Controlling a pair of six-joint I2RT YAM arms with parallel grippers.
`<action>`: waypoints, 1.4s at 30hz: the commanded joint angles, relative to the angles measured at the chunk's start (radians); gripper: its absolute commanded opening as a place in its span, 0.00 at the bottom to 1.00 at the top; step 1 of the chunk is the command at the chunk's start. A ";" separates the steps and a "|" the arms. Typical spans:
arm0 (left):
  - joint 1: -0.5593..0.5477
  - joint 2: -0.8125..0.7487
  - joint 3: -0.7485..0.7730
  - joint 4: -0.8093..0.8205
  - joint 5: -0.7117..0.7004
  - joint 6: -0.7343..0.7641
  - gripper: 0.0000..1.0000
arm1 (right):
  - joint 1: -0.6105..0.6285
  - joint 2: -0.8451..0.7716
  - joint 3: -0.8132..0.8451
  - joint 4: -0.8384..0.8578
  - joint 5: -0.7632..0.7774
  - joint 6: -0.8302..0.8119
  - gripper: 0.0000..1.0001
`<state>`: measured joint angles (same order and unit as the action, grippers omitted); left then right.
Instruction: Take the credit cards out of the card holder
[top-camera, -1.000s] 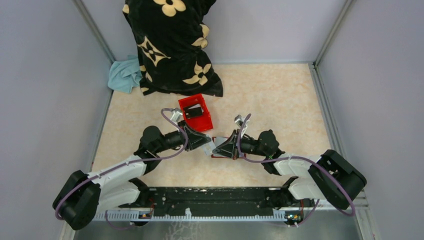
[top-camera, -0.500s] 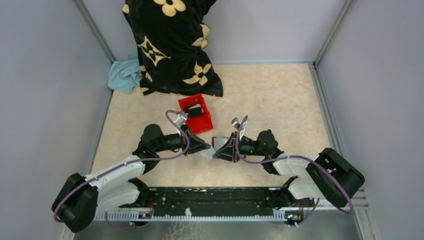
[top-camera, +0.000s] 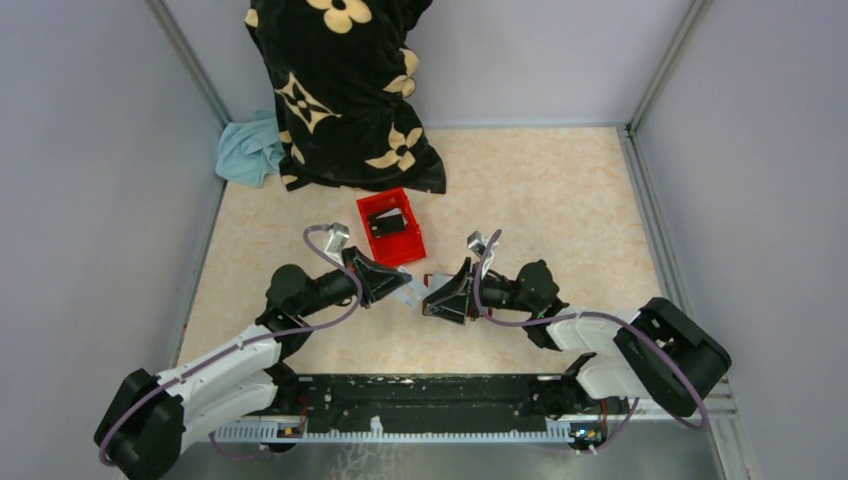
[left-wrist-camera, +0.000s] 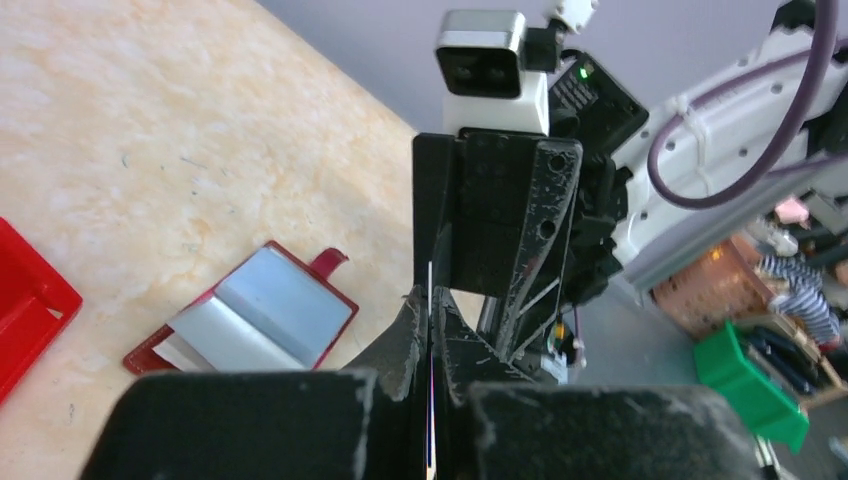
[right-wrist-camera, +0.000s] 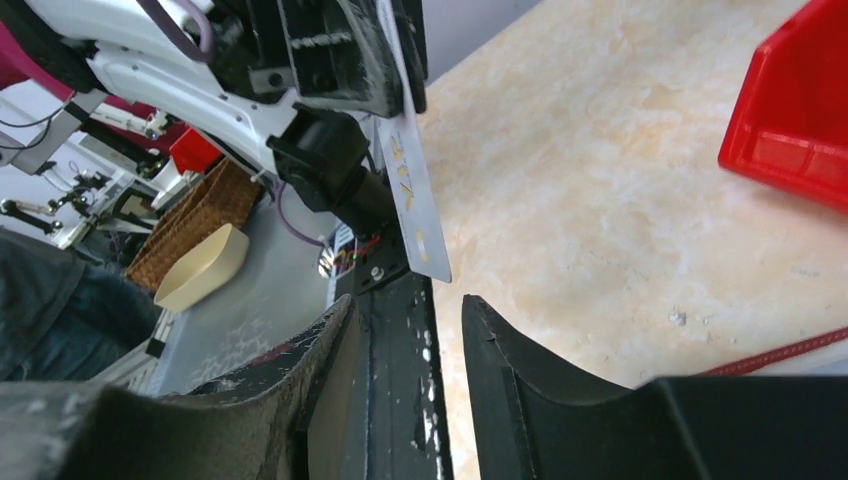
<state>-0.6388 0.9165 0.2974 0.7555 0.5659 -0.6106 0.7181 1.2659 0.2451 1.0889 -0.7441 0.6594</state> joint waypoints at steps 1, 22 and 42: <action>0.003 -0.063 -0.101 0.204 -0.181 -0.103 0.00 | 0.005 -0.025 0.013 0.186 0.024 0.039 0.44; 0.004 -0.184 -0.243 0.414 -0.365 -0.188 0.00 | 0.010 0.286 0.143 0.621 0.113 0.288 0.44; 0.004 -0.086 -0.244 0.503 -0.356 -0.220 0.00 | 0.041 0.325 0.205 0.604 0.098 0.303 0.37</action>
<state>-0.6388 0.8146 0.0505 1.1854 0.1982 -0.8150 0.7418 1.5875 0.4145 1.5124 -0.6479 0.9585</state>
